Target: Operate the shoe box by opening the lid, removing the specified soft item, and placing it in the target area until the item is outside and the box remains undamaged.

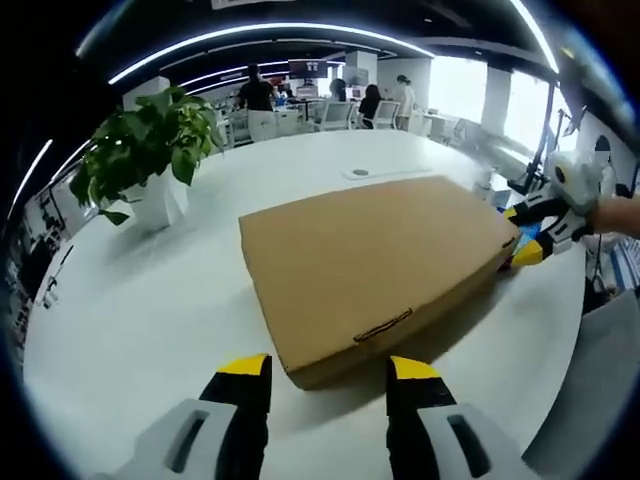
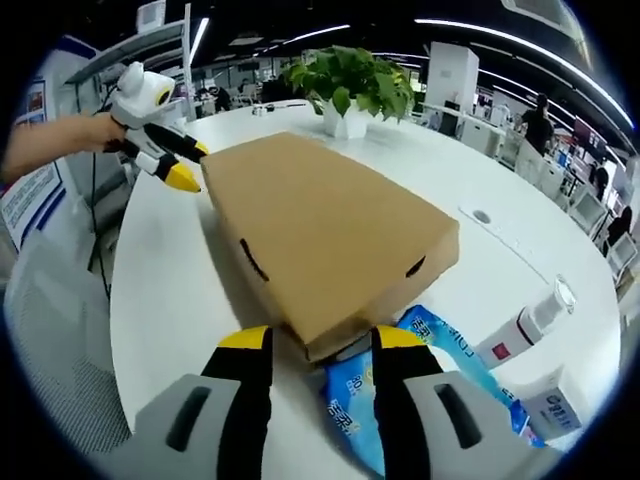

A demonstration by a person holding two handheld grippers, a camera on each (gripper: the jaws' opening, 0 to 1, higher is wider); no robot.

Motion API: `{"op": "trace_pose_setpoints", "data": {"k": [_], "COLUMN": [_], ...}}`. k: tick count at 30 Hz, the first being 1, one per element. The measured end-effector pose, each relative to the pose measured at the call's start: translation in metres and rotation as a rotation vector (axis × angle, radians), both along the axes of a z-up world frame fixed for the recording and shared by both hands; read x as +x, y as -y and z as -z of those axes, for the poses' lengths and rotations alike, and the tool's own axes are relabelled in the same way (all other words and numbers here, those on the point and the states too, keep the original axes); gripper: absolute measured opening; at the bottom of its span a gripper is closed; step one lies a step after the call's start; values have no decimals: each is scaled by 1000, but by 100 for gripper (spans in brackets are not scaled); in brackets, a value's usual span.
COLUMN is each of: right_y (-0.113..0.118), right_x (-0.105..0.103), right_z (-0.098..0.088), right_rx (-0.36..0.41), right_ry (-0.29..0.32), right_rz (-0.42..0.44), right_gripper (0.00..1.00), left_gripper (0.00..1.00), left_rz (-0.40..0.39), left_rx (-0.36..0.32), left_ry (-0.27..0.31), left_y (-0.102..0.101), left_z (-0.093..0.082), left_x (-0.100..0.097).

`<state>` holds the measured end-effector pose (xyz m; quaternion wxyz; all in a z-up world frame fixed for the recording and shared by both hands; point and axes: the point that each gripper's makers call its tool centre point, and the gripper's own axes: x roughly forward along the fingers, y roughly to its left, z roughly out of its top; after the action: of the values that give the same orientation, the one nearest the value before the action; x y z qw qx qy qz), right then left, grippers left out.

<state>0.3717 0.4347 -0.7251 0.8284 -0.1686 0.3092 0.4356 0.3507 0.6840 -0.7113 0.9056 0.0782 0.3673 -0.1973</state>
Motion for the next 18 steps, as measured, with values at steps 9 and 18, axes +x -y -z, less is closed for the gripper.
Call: {"op": "trace_pose_setpoints", "data": {"k": [9,18], "right_y": [15,51], "right_x": [-16,-27], "right_z": [-19,-31], "right_rx": [30,39], "right_ry": [26,69], "right_rz": [45,136], "right_gripper": [49,62], "left_gripper": [51,59], "left_rz": [-7,-10], "left_rx": [-16,-49], "left_ry": [39,84], "left_y": [5,18], "left_z": [-17,-38], "left_x": [-23,-44]}}
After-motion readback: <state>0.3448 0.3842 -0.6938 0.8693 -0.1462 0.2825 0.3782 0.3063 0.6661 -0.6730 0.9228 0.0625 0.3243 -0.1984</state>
